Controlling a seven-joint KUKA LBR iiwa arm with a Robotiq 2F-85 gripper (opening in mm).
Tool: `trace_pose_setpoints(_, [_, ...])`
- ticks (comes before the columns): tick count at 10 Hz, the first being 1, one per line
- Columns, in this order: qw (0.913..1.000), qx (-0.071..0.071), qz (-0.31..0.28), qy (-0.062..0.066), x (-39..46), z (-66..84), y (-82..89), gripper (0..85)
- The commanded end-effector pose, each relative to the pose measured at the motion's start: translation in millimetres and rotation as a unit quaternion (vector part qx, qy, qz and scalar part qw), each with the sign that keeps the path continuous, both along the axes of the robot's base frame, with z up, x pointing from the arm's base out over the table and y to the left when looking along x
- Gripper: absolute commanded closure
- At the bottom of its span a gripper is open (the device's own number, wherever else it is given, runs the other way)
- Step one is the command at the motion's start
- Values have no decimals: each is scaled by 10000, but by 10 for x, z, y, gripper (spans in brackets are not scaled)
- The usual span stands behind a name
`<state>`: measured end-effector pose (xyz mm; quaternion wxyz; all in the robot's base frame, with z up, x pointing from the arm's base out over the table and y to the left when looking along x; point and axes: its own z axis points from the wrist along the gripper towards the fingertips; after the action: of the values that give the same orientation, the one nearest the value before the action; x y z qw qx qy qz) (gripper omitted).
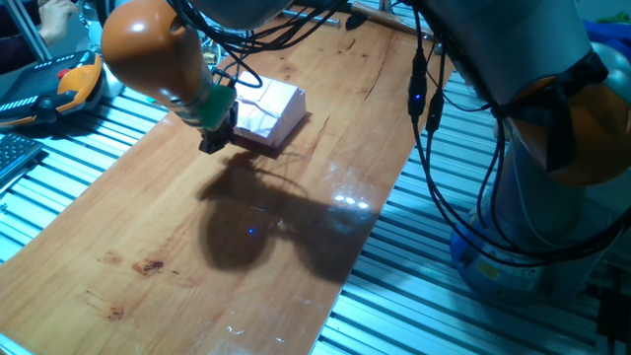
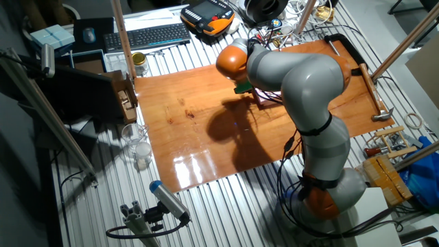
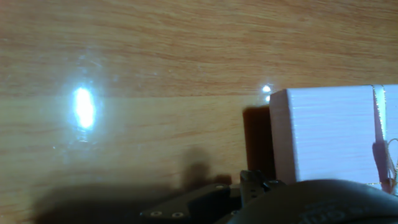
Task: Slide the outer casing onto the gift box
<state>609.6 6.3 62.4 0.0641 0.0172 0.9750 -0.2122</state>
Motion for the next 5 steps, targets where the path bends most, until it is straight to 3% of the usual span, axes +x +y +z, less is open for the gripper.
trace_pose_setpoints(1, [10000,-17,7,-5,-5,-8,-5,850])
trace_pose_setpoints(5, [10000,-65,44,-30,-39,42,-69,850])
